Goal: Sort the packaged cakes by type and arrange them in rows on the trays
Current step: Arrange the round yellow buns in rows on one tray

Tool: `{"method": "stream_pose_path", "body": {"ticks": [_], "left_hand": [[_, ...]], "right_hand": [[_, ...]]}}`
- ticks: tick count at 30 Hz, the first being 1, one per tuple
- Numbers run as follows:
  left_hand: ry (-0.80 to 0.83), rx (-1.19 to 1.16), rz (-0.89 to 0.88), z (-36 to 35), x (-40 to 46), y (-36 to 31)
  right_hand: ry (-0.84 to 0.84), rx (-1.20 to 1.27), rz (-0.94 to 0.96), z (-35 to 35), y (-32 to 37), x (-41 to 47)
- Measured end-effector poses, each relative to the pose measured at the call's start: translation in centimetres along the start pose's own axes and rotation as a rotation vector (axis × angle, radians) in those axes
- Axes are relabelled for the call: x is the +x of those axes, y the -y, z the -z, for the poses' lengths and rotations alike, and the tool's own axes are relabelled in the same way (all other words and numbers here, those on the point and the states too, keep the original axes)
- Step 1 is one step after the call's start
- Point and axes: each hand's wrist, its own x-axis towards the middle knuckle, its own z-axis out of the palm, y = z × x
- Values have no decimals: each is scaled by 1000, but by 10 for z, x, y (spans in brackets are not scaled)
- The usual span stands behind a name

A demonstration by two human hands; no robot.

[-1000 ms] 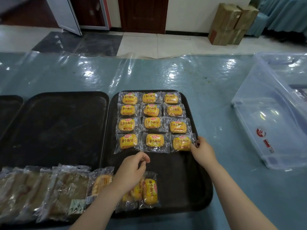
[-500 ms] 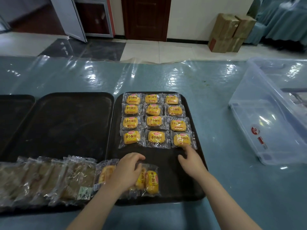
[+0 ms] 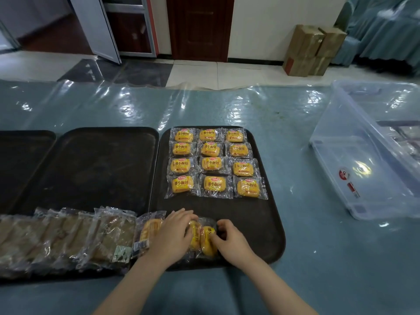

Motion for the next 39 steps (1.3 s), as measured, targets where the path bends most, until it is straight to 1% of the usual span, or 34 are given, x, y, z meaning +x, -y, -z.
{"method": "stream_pose_path", "body": {"ticks": [5,10,16,20,24,28,30,33,36,39], "left_hand": [[6,-4,-30,-3,-5,-1],[23,-44,-2,-4,-7,-3],[19,-56,17,-4,-7,-5],[18,-78,62,0,-8,-10],[29,-165,114,3,-7,-17],[42,-274,150,3,-3,-22],[55,-356,192,3,-1,-24],[62,-407,238,2,0,-26],[44,-424,268,2,0,-25],[18,-435,306,2,0,-23]], "right_hand": [[3,13,14,-20,4,-10],[-88,35,28,-32,5,-13],[-78,108,43,-29,1,-14],[-107,90,76,-20,-3,-15],[-143,2,170,-6,-2,-17],[-130,-156,358,8,3,-22],[-129,-202,450,12,7,-24],[-112,-268,560,14,11,-26],[-89,-338,604,14,12,-25],[-77,-369,599,14,11,-24]]}}
